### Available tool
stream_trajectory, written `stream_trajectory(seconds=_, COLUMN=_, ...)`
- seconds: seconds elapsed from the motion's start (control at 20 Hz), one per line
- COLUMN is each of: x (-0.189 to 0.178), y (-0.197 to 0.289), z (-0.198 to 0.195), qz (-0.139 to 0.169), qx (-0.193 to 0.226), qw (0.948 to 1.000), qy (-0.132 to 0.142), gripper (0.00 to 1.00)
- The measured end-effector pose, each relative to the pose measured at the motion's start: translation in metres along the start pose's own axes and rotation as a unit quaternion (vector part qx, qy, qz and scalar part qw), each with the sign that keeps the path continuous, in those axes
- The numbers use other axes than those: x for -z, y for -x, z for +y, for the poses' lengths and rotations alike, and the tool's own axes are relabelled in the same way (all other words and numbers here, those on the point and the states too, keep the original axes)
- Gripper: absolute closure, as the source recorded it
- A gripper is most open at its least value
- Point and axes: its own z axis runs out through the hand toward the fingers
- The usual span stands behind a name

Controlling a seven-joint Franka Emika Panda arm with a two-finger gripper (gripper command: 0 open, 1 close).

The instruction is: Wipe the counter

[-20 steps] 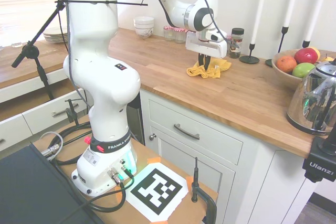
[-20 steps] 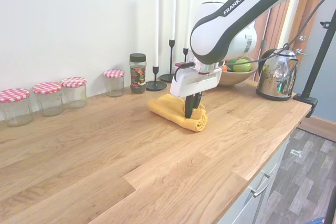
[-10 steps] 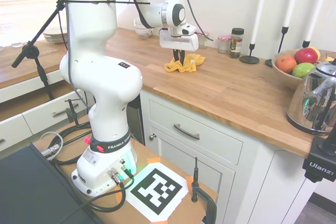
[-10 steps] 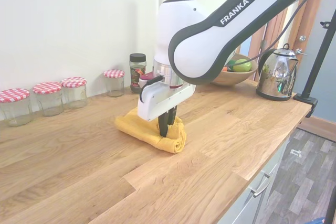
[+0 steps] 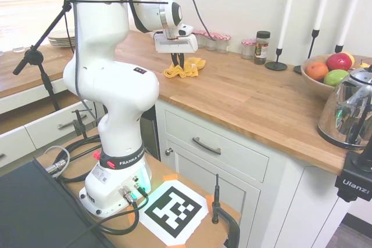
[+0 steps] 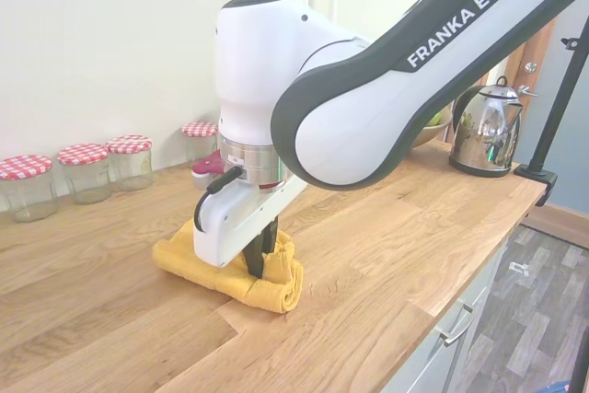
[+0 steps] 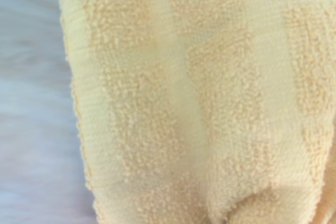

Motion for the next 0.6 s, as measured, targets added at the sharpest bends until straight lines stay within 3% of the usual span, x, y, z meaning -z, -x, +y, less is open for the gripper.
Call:
stream_trajectory(seconds=0.35, x=0.001, y=0.009, z=-0.006, qz=0.003, qx=0.003, qw=1.0, qy=0.001, gripper=1.0)
stream_trajectory(seconds=0.6, x=-0.002, y=-0.016, z=0.011, qz=-0.022, qx=-0.019, qw=0.9995, qy=-0.011, gripper=1.0)
